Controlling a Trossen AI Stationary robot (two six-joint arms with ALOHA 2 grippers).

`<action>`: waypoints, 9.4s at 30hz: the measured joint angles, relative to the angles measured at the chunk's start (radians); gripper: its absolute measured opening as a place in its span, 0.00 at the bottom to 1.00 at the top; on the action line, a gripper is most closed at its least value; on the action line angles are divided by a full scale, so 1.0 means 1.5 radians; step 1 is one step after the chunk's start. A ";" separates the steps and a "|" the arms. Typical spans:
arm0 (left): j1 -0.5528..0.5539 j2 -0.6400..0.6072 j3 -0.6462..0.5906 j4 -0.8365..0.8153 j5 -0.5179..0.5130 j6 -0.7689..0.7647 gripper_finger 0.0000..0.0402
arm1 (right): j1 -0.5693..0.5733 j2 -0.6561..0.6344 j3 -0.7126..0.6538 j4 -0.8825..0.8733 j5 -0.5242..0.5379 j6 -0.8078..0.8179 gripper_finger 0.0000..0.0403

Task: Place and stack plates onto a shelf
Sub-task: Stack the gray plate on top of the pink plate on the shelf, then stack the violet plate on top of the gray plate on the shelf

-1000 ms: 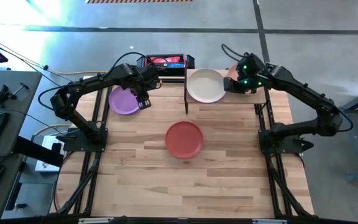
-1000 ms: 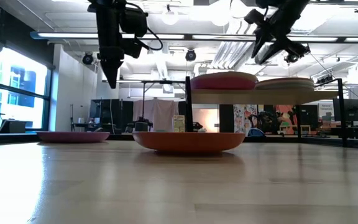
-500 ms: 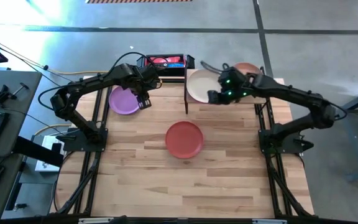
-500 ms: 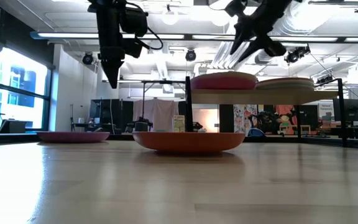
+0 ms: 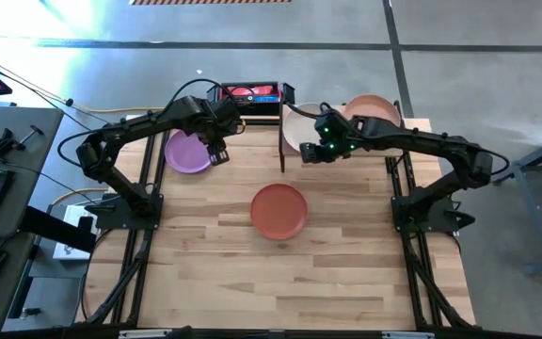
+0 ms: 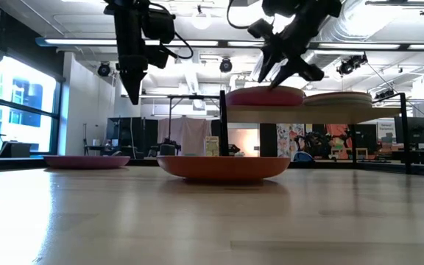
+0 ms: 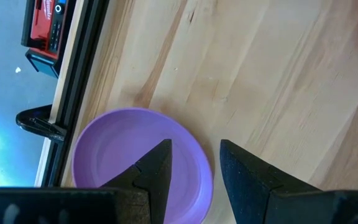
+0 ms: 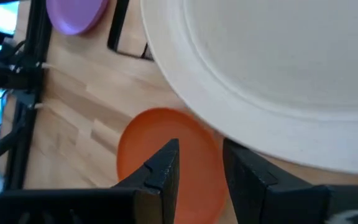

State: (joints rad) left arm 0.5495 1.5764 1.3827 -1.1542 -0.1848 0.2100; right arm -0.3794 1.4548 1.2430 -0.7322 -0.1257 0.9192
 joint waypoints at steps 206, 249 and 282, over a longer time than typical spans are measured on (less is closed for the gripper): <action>-0.322 -0.154 -0.125 0.267 -0.274 0.771 0.01 | 0.023 0.048 0.119 0.071 0.117 -0.022 0.25; -0.305 -0.155 -0.125 0.343 -0.392 0.414 0.32 | -0.061 0.048 0.118 0.045 0.106 -0.072 0.00; -0.211 -0.155 -0.125 0.337 -0.332 0.297 0.32 | -0.335 0.006 0.112 -0.137 -0.074 -0.195 0.00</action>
State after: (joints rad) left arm 0.2324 1.3441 1.1950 -0.6494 -0.6834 0.6548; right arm -0.8826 1.4639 1.4107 -0.9371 -0.2365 0.6264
